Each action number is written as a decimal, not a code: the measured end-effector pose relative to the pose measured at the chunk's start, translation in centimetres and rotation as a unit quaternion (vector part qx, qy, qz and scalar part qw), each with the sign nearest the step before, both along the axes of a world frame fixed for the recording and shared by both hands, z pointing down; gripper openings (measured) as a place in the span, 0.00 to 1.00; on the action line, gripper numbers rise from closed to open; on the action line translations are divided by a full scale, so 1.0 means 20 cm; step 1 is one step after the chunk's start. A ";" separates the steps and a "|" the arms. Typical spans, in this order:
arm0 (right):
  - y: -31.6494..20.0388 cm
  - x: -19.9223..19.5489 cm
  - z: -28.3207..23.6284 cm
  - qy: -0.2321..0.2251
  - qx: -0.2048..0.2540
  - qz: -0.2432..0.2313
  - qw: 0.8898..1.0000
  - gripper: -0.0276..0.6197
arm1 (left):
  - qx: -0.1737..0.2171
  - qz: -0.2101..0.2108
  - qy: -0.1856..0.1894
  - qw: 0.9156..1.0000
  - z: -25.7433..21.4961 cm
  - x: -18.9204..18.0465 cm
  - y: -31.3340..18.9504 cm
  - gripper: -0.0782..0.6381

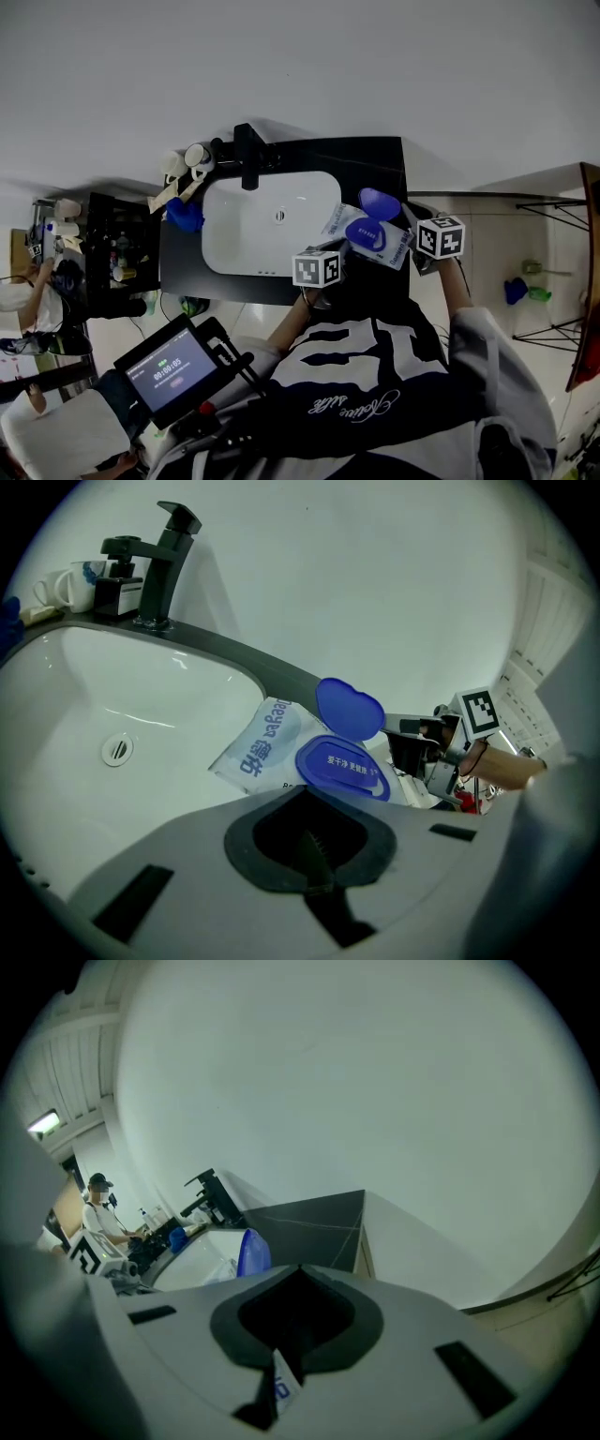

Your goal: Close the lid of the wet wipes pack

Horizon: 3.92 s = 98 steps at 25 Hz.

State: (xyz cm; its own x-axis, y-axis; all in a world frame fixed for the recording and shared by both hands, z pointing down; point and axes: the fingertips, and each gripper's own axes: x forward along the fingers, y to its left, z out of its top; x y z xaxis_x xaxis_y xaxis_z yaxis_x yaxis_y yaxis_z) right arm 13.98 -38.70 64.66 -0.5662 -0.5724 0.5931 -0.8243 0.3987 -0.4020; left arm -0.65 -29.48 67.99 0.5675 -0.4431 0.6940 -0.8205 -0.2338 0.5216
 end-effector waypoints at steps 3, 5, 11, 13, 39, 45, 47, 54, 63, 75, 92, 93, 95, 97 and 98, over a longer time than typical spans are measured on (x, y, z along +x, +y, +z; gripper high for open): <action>0.04 -0.05 -0.08 -0.023 0.013 -0.009 1.000 0.04 | 0.002 0.000 -0.002 1.000 0.00 0.00 0.00 0.11; 0.10 -0.08 -0.12 -0.026 0.018 -0.017 0.999 0.04 | 0.002 0.000 -0.002 1.000 0.00 0.00 0.01 0.11; 0.31 -0.23 -0.10 0.023 0.029 -0.079 0.996 0.04 | 0.013 -0.007 0.004 1.000 -0.01 -0.01 0.01 0.11; 0.37 -0.28 -0.09 0.042 0.026 -0.099 0.994 0.04 | 0.016 -0.002 0.003 1.000 -0.04 -0.02 0.04 0.11; 0.61 -0.46 -0.14 0.029 -0.008 0.056 0.998 0.04 | 0.077 0.019 0.027 0.997 -0.34 -0.42 0.22 0.11; 0.86 -0.50 -0.23 0.012 0.008 0.113 0.993 0.04 | 0.085 0.061 0.047 0.993 -0.39 -0.43 0.32 0.11; 0.94 -0.52 -0.25 0.009 0.011 0.123 0.992 0.04 | 0.082 0.074 0.055 0.992 -0.40 -0.42 0.38 0.11; 1.18 -0.53 -0.27 0.003 0.016 0.135 0.991 0.04 | 0.085 0.100 0.069 0.989 -0.42 -0.36 0.57 0.11; 1.41 -0.39 -0.38 -0.023 0.040 0.123 0.991 0.04 | 0.112 0.061 0.062 0.990 -0.54 -0.25 0.79 0.11; 2.13 -0.15 -0.42 -0.045 0.049 0.043 0.997 0.04 | 0.105 -0.008 0.093 0.990 -0.64 0.10 1.57 0.11; 2.24 -0.22 -0.44 -0.099 0.093 0.046 0.990 0.04 | 0.162 0.029 0.062 0.984 -0.68 0.12 1.76 0.11; 2.25 -0.24 -0.46 -0.098 0.094 0.046 0.990 0.04 | 0.165 0.030 0.062 0.984 -0.70 0.11 1.78 0.11; 2.27 -0.26 -0.52 -0.093 0.095 0.049 0.990 0.04 | 0.168 0.032 0.067 0.983 -0.75 0.08 1.81 0.11; 2.30 -0.28 -0.59 -0.089 0.093 0.052 0.990 0.04 | 0.169 0.032 0.076 0.982 -0.81 0.07 1.83 0.11; 2.32 -0.30 -0.62 -0.087 0.093 0.052 0.990 0.04 | 0.168 0.032 0.081 0.982 -0.84 0.06 1.84 0.11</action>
State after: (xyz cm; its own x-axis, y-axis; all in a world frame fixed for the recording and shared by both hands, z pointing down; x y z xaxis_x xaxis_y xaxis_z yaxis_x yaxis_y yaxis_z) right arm 8.07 7.61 52.22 -0.5825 -0.7236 0.3702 -0.7896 0.3955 -0.4692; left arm 0.48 7.30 51.27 0.6920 -0.5921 0.4131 -0.7117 -0.4636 0.5277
